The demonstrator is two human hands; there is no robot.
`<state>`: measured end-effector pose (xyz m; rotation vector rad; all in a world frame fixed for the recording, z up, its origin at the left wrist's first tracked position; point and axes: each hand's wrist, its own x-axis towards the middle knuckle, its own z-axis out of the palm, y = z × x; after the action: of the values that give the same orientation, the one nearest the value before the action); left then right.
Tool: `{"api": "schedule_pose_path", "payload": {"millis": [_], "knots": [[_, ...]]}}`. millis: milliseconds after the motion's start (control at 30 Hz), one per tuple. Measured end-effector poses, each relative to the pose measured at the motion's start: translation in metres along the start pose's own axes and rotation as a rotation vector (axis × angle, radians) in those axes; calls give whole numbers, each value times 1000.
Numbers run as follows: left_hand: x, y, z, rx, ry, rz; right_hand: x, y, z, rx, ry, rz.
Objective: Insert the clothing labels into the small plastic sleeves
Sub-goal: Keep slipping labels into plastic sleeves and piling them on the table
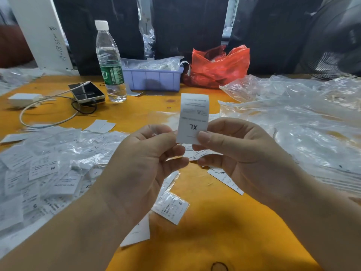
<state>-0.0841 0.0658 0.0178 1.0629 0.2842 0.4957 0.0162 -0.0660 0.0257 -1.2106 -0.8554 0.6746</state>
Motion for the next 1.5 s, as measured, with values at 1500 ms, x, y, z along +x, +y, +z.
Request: {"api": "schedule_pose_path", "payload": {"millis": [1500], "knots": [[-3,1,-8,676,-276,80,5,-13,-28,-395,117,-211]]}}
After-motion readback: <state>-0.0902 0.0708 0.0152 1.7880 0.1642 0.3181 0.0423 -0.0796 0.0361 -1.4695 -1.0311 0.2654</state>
